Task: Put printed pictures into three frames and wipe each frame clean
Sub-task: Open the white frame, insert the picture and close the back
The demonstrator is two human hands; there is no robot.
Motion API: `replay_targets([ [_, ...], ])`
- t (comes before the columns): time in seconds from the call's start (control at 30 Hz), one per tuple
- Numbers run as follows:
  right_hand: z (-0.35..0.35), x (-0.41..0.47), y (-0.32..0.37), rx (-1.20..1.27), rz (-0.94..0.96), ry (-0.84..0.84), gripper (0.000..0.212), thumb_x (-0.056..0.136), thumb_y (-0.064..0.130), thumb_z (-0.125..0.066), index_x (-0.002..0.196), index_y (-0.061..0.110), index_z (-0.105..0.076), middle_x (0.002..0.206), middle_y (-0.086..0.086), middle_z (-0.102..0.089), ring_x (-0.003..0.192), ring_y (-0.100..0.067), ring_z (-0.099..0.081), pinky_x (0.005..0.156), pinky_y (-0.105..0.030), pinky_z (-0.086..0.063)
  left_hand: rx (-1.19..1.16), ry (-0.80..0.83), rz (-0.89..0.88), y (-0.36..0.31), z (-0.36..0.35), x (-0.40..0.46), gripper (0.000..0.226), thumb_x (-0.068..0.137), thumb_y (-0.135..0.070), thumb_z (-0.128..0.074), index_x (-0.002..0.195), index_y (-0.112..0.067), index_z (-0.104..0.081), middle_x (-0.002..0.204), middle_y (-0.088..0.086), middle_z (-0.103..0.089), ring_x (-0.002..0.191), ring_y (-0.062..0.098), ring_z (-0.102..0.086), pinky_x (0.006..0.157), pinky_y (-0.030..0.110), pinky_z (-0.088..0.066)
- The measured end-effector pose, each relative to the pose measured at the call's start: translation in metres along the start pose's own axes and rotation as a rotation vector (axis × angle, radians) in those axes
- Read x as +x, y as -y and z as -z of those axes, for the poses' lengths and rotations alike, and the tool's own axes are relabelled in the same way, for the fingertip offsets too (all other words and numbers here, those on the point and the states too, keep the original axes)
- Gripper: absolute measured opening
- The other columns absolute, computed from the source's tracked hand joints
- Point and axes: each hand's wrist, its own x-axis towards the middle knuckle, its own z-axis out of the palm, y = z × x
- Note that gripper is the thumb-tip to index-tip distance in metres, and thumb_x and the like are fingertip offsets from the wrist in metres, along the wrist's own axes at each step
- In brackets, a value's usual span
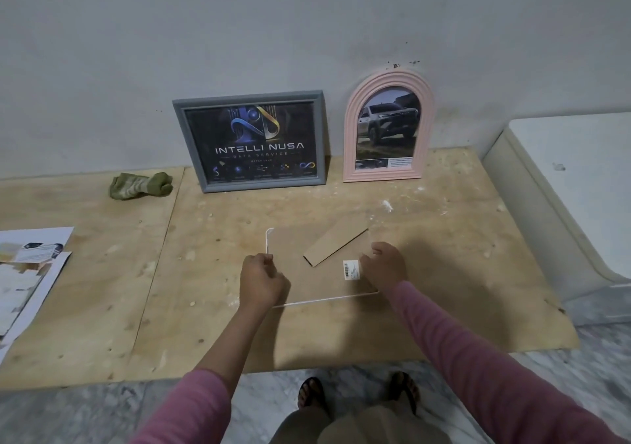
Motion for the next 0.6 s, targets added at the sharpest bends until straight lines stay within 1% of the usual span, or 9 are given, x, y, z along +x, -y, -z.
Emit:
replay_targets([
  [0.07, 0.002, -0.003, -0.002, 0.025, -0.006, -0.023, 0.033, 0.081, 0.009, -0.059, 0.113, -0.001, -0.06, 0.118, -0.016, -0.061, 0.111, -0.029, -0.056, 0.095, -0.029, -0.04, 0.005, -0.004, -0.007, 0.005, 0.0, 0.001, 0.025, 0.076, -0.004, -0.062, 0.102, -0.004, -0.063, 0.108, 0.015, -0.056, 0.088, 0.027, -0.058, 0.072, 0.024, -0.039],
  [0.13, 0.003, -0.006, -0.006, 0.032, -0.021, -0.054, 0.025, 0.08, 0.005, -0.057, 0.102, -0.006, -0.062, 0.108, -0.019, -0.064, 0.103, -0.033, -0.058, 0.084, -0.028, -0.042, 0.022, -0.008, 0.024, 0.009, 0.002, 0.001, 0.009, 0.074, -0.009, -0.063, 0.081, -0.01, -0.057, 0.096, 0.016, -0.059, 0.078, 0.025, -0.053, 0.064, 0.026, -0.035],
  [0.2, 0.005, -0.009, -0.011, -0.019, -0.033, -0.051, 0.017, 0.08, 0.003, -0.055, 0.092, -0.004, -0.064, 0.099, -0.016, -0.066, 0.097, -0.031, -0.059, 0.071, -0.022, -0.036, 0.018, 0.007, 0.086, 0.01, 0.003, -0.001, 0.01, 0.078, -0.014, -0.064, 0.078, -0.011, -0.054, 0.088, 0.01, -0.061, 0.078, 0.024, -0.052, 0.064, 0.025, -0.034],
  [0.3, 0.007, -0.011, -0.015, -0.078, 0.006, -0.017, 0.015, 0.08, 0.003, -0.055, 0.087, 0.002, -0.069, 0.089, -0.012, -0.068, 0.087, -0.026, -0.06, 0.068, -0.019, -0.034, 0.005, 0.025, 0.103, 0.012, 0.006, -0.004, 0.008, 0.083, -0.016, -0.062, 0.078, -0.011, -0.059, 0.076, 0.002, -0.059, 0.076, 0.023, -0.054, 0.064, 0.025, -0.035],
  [0.4, 0.006, -0.011, -0.016, -0.14, 0.025, 0.002, 0.014, 0.078, 0.001, -0.054, 0.072, 0.008, -0.065, 0.073, -0.007, -0.059, 0.073, -0.021, -0.053, 0.061, -0.021, -0.033, -0.023, 0.063, 0.097, 0.01, 0.011, -0.007, 0.011, 0.079, -0.011, -0.063, 0.07, -0.013, -0.058, 0.065, -0.002, -0.056, 0.072, 0.023, -0.055, 0.053, 0.023, -0.034],
  [0.43, 0.005, -0.011, -0.017, -0.16, 0.028, 0.006, 0.014, 0.077, 0.001, -0.053, 0.07, 0.008, -0.062, 0.072, -0.007, -0.057, 0.072, -0.021, -0.052, 0.06, -0.022, -0.032, -0.042, 0.084, 0.108, 0.008, 0.013, -0.008, 0.012, 0.074, -0.011, -0.064, 0.065, -0.015, -0.056, 0.063, -0.004, -0.055, 0.069, 0.022, -0.053, 0.05, 0.019, -0.033],
  [0.47, 0.005, -0.012, -0.018, -0.177, 0.032, 0.009, 0.013, 0.077, 0.001, -0.053, 0.072, 0.007, -0.063, 0.074, -0.008, -0.059, 0.074, -0.022, -0.053, 0.061, -0.021, -0.033, -0.065, 0.109, 0.127, 0.005, 0.016, -0.01, 0.011, 0.065, -0.014, -0.064, 0.063, -0.017, -0.053, 0.062, -0.006, -0.054, 0.066, 0.019, -0.052, 0.049, 0.016, -0.032],
  [0.53, 0.006, -0.01, -0.019, -0.185, 0.028, 0.021, 0.018, 0.078, 0.001, -0.055, 0.089, 0.005, -0.068, 0.09, -0.009, -0.065, 0.089, -0.025, -0.06, 0.072, -0.02, -0.039, -0.103, 0.152, 0.147, 0.001, 0.02, -0.013, 0.013, 0.052, -0.021, -0.058, 0.063, -0.023, -0.052, 0.064, -0.009, -0.056, 0.066, 0.017, -0.053, 0.049, 0.014, -0.034],
  [0.6, 0.009, -0.008, -0.021, -0.16, 0.001, 0.05, 0.03, 0.078, 0.001, -0.057, 0.106, 0.007, -0.067, 0.108, -0.009, -0.066, 0.104, -0.025, -0.059, 0.087, -0.021, -0.041, -0.11, 0.191, 0.156, 0.001, 0.022, -0.014, 0.018, 0.055, -0.017, -0.063, 0.065, -0.027, -0.051, 0.067, -0.01, -0.057, 0.071, 0.02, -0.056, 0.051, 0.018, -0.037],
])
